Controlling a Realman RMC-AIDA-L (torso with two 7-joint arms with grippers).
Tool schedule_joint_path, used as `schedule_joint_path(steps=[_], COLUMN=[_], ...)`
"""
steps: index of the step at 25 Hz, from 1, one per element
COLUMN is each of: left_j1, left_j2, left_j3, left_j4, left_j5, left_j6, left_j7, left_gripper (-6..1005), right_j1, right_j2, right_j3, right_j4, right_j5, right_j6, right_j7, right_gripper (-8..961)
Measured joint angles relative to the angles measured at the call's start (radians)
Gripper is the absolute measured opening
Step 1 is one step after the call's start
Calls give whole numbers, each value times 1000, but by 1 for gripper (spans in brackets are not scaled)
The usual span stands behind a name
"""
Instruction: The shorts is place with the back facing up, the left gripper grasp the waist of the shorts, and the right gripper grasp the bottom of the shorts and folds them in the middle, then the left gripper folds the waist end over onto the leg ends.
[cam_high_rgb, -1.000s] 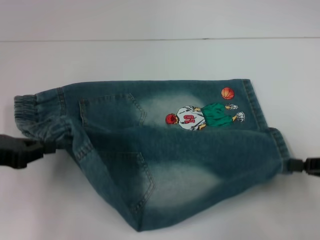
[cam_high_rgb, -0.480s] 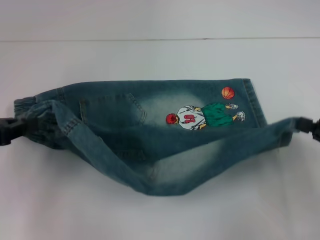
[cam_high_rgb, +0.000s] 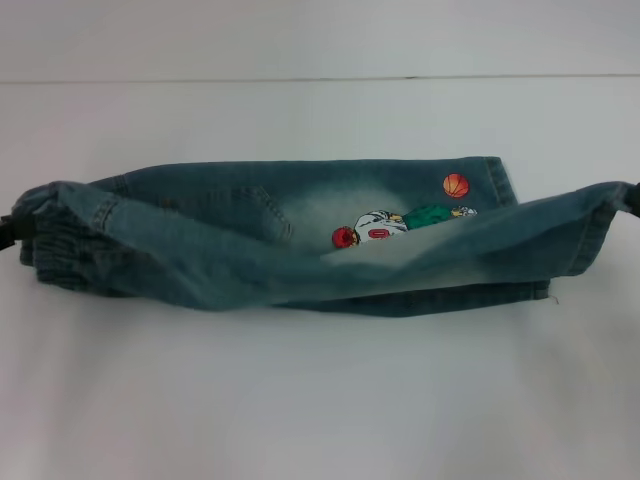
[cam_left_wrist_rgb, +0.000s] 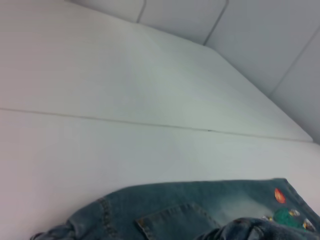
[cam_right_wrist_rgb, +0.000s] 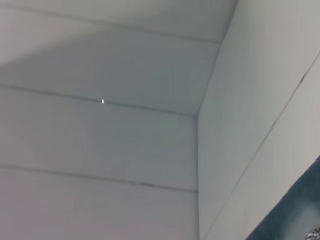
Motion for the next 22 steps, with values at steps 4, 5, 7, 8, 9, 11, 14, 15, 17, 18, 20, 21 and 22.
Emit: schedule_joint_path(steps=[4, 5, 7, 8, 9, 11, 14, 15, 17, 18, 20, 21, 22], left_j1=[-6, -10, -17, -20, -24, -27, -43, -43, -52, -58, -66, -72, -77], left_j2=[1, 1, 1, 1, 1, 1, 4, 4, 6, 8, 10, 12, 15], left_j3=[-4, -3, -3, -3, -2, -1, 0, 0, 3, 5, 6, 6, 6], left_j4=[-17, -22, -32, -35, -36, -39, -58, -58, -74, -84, -102, -112, -120], left_j5=[0, 0, 0, 0, 0, 0, 2, 2, 5, 6, 7, 7, 7], left_j6=[-36, -45, -57, -65, -79, -84, -100, -100, -114, -125, -141, -149, -154], left_j7=[-15, -19, -24, -27, -32, -33, -35, -35, -36, -36, -37, -37, -37], left_gripper=[52, 52, 52, 52, 52, 52, 52, 52, 52, 52, 52, 52, 52], right_j1=[-5, -8, -12, -14, -16, -18, -17, -15, -10, -6, 6, 9, 9], right_j2=[2, 4, 7, 9, 9, 10, 10, 10, 11, 11, 10, 10, 10], right_j3=[34, 45, 67, 76, 84, 93, 96, 97, 99, 99, 99, 99, 99], right_j4=[30, 37, 47, 51, 55, 60, 62, 64, 72, 79, 89, 89, 89], right_j5=[0, 0, 0, 1, 1, 2, 2, 5, 11, 15, 25, 27, 27], right_j6=[36, 45, 58, 64, 70, 79, 101, 113, 132, 144, 178, 190, 190], right_j7=[16, 19, 23, 24, 26, 28, 31, 34, 38, 40, 51, 56, 56], right_gripper=[6, 6, 5, 5, 5, 5, 6, 6, 6, 6, 6, 6, 6])
